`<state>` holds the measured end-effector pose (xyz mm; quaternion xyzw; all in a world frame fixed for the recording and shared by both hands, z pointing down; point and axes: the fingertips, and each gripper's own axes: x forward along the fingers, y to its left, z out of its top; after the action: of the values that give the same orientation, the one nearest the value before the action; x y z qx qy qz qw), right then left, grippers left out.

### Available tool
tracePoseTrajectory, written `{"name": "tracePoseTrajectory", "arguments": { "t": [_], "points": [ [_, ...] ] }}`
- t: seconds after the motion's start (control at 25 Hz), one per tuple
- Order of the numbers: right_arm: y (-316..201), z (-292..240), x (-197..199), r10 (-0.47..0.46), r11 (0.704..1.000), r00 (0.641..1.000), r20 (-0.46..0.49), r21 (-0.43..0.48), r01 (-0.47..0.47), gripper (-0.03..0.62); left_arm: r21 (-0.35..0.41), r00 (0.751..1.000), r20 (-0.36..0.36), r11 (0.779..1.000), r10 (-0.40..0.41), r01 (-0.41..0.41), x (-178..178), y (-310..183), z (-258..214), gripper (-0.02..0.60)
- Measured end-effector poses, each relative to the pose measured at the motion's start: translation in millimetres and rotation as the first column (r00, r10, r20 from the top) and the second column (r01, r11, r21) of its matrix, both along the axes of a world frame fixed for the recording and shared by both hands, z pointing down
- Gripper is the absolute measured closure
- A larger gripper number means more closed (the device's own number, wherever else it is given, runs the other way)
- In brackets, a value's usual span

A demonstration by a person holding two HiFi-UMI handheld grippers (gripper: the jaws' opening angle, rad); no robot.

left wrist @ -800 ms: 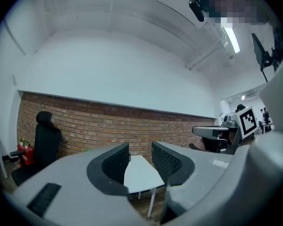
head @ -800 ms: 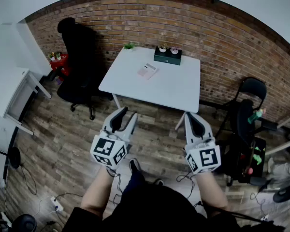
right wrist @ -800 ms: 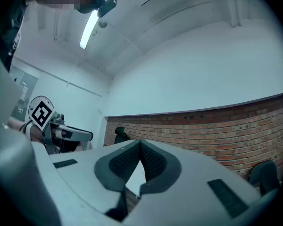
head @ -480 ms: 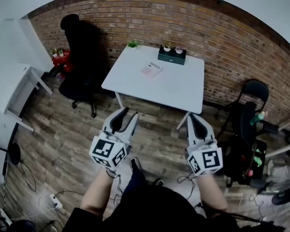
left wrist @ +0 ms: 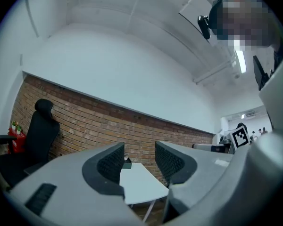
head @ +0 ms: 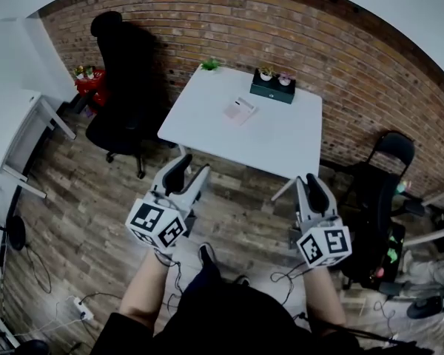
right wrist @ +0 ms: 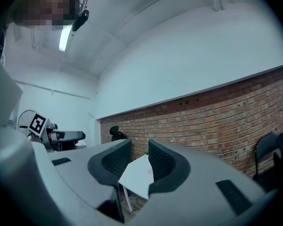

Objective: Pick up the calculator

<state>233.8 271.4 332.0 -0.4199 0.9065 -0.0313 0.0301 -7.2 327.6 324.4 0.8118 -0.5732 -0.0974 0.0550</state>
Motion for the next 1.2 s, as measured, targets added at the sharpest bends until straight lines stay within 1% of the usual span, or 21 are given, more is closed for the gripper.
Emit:
{"name": "tracePoseTrajectory", "arguments": {
  "t": [0.12, 0.28, 0.4, 0.6, 0.84, 0.92, 1.08, 1.2],
  "points": [
    [-24, 1, -32, -0.007, 1.000, 1.000, 0.005, -0.015, 0.007, 0.468, -0.006, 1.000, -0.023, 1.000, 0.009, -0.009, -34, -26, 5, 0.374],
    [-51, 5, -77, -0.017, 0.999, 1.000, 0.014, -0.051, 0.017, 0.454, -0.034, 0.998, -0.059, 0.999, 0.010, -0.012, -80, -54, 21, 0.347],
    [-64, 9, -101, -0.022, 0.996, 0.999, 0.026, -0.081, 0.024, 0.439, -0.054, 0.995, -0.095, 0.998, 0.016, -0.022, -104, -69, 32, 0.341],
    [-79, 12, -114, -0.001, 0.995, 0.999, 0.035, -0.104, 0.004, 0.424, -0.073, 0.993, -0.107, 0.995, 0.054, -0.062, -115, -88, 40, 0.330],
    [-101, 25, -112, 0.022, 0.989, 0.999, 0.048, -0.147, -0.015, 0.427, -0.104, 0.990, -0.121, 0.991, 0.077, -0.090, -115, -112, 50, 0.330],
    [-113, 31, -113, 0.022, 0.985, 0.997, 0.076, -0.173, -0.008, 0.428, -0.119, 0.990, -0.123, 0.989, 0.076, -0.090, -116, -122, 55, 0.330],
    [-146, 42, -121, 0.008, 0.973, 0.986, 0.164, -0.228, 0.030, 0.433, -0.138, 0.992, -0.107, 0.987, 0.067, -0.082, -122, -141, 61, 0.330],
    [-172, 49, -134, -0.008, 0.968, 0.980, 0.201, -0.245, 0.058, 0.436, -0.160, 0.994, -0.097, 0.984, 0.057, -0.072, -131, -155, 63, 0.330]
  ]
}}
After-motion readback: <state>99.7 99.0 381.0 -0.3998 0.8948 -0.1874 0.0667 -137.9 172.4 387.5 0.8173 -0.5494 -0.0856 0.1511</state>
